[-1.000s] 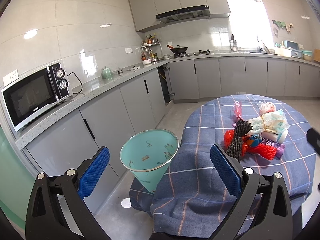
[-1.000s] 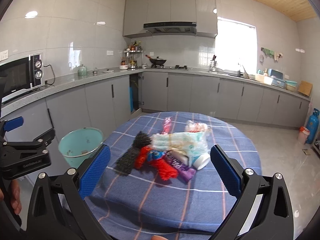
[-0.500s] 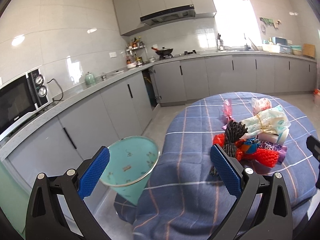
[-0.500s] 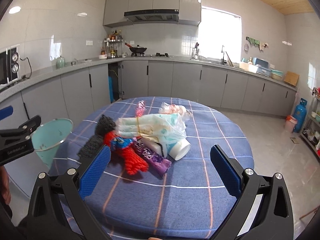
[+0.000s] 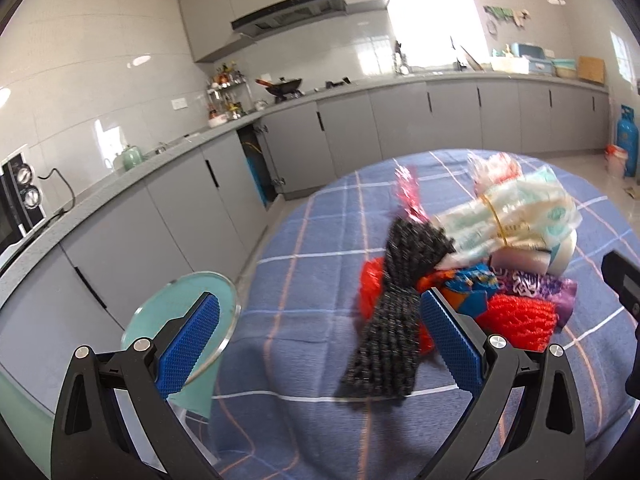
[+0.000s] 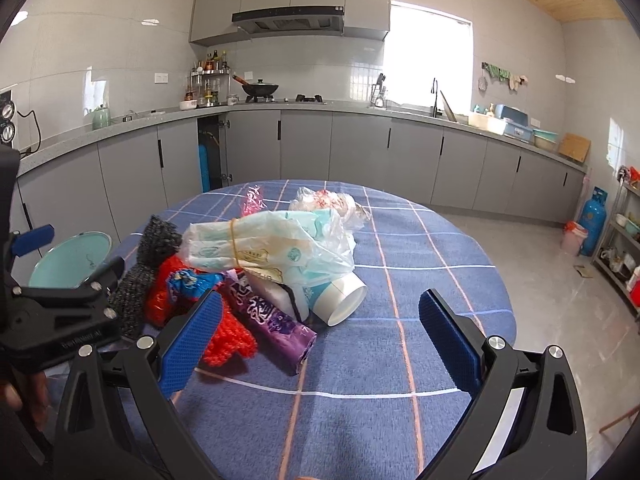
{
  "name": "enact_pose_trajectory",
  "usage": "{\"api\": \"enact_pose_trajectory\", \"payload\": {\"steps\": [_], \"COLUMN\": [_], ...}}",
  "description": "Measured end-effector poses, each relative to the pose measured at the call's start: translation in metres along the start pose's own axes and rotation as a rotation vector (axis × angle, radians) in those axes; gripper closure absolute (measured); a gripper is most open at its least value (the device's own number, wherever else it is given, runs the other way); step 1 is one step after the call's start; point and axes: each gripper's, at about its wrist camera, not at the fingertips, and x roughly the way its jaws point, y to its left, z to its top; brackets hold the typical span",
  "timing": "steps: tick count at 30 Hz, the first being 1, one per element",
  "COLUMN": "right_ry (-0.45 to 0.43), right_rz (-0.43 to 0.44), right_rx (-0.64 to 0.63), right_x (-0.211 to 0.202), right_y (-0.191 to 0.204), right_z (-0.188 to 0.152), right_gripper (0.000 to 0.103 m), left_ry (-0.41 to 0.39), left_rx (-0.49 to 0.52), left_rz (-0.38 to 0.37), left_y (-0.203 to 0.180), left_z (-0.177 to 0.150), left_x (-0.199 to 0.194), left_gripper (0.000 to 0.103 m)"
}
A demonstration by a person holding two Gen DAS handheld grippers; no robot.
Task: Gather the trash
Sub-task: 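Grasp the black knotted rope with the left gripper, then carry the black rope with the left gripper while the right gripper grasps the plastic bundle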
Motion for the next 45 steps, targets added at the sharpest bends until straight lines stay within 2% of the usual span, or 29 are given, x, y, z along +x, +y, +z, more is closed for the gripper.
{"api": "enact_pose_trajectory", "payload": {"steps": [2, 5, 7, 10, 11, 14, 18, 23, 26, 33, 36, 38, 41, 43, 45], "right_ry": [0.009, 0.024, 0.03, 0.037, 0.039, 0.044, 0.035, 0.003, -0.022, -0.02, 0.009, 0.04, 0.054, 0.052, 0.048], "right_rz": [-0.003, -0.007, -0.007, -0.008, -0.007, -0.003, 0.0, 0.013, 0.015, 0.033, 0.046, 0.05, 0.066, 0.076, 0.077], "right_rx": [0.004, 0.014, 0.017, 0.014, 0.014, 0.013, 0.007, -0.008, -0.023, -0.077, -0.114, -0.124, -0.127, -0.127, -0.122], "right_x": [0.006, 0.013, 0.017, 0.019, 0.019, 0.021, 0.022, 0.027, 0.034, 0.055, 0.063, 0.068, 0.068, 0.066, 0.062], "right_y": [-0.002, -0.006, -0.007, -0.009, -0.009, -0.009, -0.008, -0.003, 0.001, 0.009, 0.015, 0.017, 0.017, 0.016, 0.016], "right_z": [-0.002, -0.005, -0.008, -0.008, -0.008, -0.008, -0.004, 0.018, 0.029, 0.041, 0.039, 0.037, 0.032, 0.032, 0.033], "right_gripper": [0.007, 0.007, 0.007, 0.007, 0.007, 0.007, 0.007, 0.011, 0.014, 0.027, 0.046, 0.073, 0.088, 0.094, 0.095], "left_ry": [0.011, 0.046, 0.072, 0.091, 0.094, 0.063, 0.005, -0.067, -0.065, -0.049, -0.033, -0.026, -0.024, -0.026, -0.022], "left_rx": [0.015, 0.025, 0.018, 0.018, 0.02, 0.015, 0.007, 0.018, 0.009, -0.031, -0.038, -0.044, -0.051, -0.055, -0.058], "left_rz": [-0.012, -0.052, -0.085, -0.146, -0.172, -0.209, -0.221, -0.142, -0.089, -0.057, -0.055, -0.053, -0.051, -0.045, -0.036], "left_y": [-0.007, -0.014, -0.016, -0.019, -0.02, -0.016, -0.009, 0.0, 0.008, 0.021, 0.025, 0.027, 0.031, 0.032, 0.032], "left_z": [-0.003, -0.006, -0.009, -0.013, -0.013, -0.012, -0.005, 0.008, 0.017, 0.023, 0.021, 0.021, 0.022, 0.021, 0.022], "left_x": [0.008, 0.022, 0.03, 0.036, 0.036, 0.028, 0.013, -0.003, 0.008, 0.022, 0.027, 0.029, 0.03, 0.029, 0.029], "left_gripper": [0.006, 0.027, 0.034, 0.065, 0.082, 0.09, 0.092, 0.092, 0.092, 0.092, 0.092, 0.091, 0.091, 0.091, 0.092]}}
